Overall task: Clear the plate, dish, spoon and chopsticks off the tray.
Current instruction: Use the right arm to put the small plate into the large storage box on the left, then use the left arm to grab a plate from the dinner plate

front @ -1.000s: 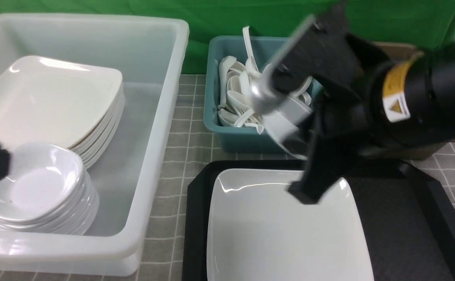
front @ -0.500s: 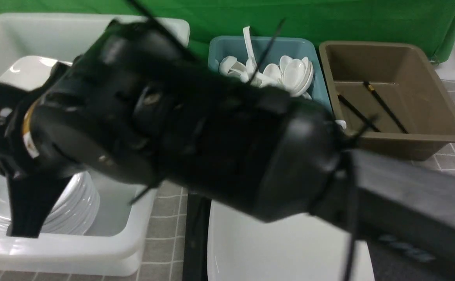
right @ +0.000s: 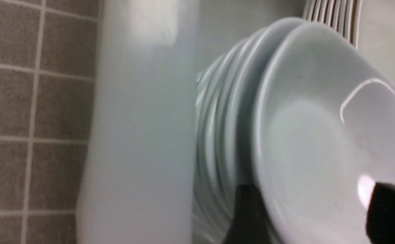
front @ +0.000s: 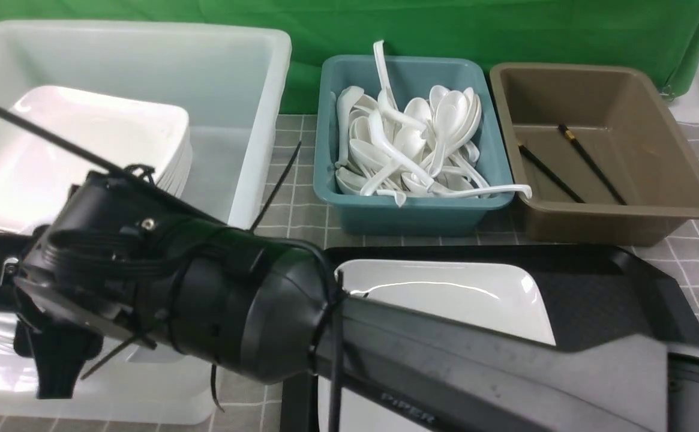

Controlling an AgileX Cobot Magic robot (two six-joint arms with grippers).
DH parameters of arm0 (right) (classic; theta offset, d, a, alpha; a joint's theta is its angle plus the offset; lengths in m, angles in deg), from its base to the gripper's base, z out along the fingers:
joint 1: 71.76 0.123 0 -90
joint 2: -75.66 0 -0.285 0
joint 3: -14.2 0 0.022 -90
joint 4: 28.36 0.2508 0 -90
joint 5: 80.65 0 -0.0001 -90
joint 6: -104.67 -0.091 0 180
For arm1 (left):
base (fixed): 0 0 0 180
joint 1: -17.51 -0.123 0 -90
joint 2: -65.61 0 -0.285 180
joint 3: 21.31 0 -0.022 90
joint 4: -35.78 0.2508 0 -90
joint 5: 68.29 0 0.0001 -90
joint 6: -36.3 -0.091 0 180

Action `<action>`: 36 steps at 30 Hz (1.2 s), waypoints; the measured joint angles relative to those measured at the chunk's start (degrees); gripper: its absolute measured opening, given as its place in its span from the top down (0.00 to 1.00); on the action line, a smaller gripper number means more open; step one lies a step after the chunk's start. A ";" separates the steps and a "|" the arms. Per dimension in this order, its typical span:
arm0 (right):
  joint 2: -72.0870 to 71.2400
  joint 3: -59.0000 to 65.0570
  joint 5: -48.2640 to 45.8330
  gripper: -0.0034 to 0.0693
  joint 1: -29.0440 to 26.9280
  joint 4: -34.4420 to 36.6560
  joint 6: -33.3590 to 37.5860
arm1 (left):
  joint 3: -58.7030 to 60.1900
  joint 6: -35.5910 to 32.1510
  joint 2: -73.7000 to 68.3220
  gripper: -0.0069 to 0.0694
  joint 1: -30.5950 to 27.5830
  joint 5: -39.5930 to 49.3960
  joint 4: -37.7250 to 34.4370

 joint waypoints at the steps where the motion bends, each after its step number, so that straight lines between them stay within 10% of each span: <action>1: -0.75 0.00 -2.61 0.21 0.00 0.00 -0.74 | 0.00 0.00 0.00 0.88 0.00 0.00 0.00; 5: -5.54 0.00 -14.37 0.20 0.05 -0.14 -3.38 | 0.00 0.00 -0.19 0.88 0.00 0.00 -0.06; 16: -29.18 13.79 -24.21 0.84 -3.22 -0.60 -19.18 | 0.06 -9.54 -19.24 0.88 0.00 -0.04 -14.11; 26: -67.79 56.04 -23.80 0.87 -3.22 -0.77 -34.15 | -0.38 -29.05 -45.50 0.88 3.55 -7.33 -26.09; 36: -96.18 76.94 -20.19 0.87 -3.22 -0.77 -45.71 | -0.44 -46.11 -74.45 0.87 21.84 -15.25 -22.86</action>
